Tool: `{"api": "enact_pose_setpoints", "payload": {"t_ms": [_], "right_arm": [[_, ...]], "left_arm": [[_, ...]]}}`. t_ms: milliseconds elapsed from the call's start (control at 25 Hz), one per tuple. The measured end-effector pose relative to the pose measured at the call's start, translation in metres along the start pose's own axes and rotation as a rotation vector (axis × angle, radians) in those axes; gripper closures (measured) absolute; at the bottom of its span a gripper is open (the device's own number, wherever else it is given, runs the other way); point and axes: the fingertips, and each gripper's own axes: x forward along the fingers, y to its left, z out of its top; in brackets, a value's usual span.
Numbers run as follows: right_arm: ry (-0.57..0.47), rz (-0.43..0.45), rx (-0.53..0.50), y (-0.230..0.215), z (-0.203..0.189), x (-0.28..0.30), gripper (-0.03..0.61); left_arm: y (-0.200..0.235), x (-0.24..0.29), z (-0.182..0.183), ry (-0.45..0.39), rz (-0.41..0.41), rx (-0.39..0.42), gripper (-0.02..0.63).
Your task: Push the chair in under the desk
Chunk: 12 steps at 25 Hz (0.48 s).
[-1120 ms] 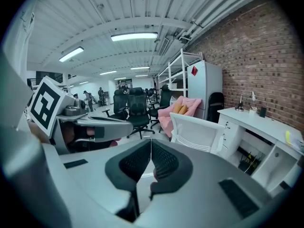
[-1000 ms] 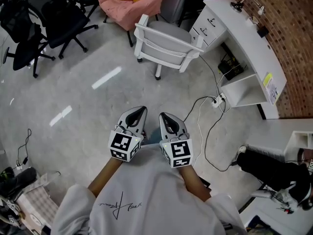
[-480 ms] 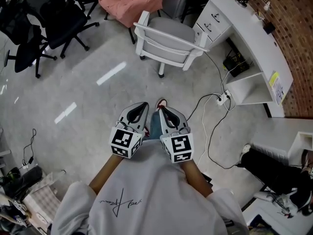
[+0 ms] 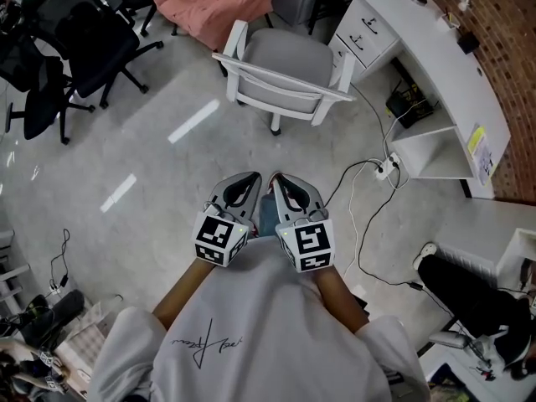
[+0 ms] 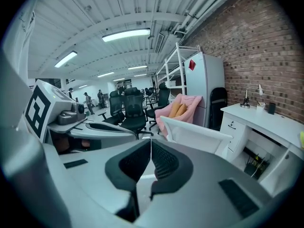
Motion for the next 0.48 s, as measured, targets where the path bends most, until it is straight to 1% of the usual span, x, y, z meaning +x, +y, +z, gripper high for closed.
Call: {"api": "enact_pose_setpoints", "payload": {"t_ms": [120, 240, 480], "right_arm": [[-0.005, 0.002, 0.010, -0.021, 0.010, 0.016, 0.551], [-0.011, 0.005, 0.014, -0.041, 0.020, 0.031, 0.551], [-0.038, 0.016, 0.011, -0.080, 0.045, 0.057, 0.551]], "left_arm": [[0.006, 0.026, 0.011, 0.018, -0.019, 0.026, 0.607], [0.013, 0.048, 0.023, 0.025, -0.026, 0.036, 0.607], [0.028, 0.085, 0.044, 0.033, -0.012, 0.052, 0.607]]}}
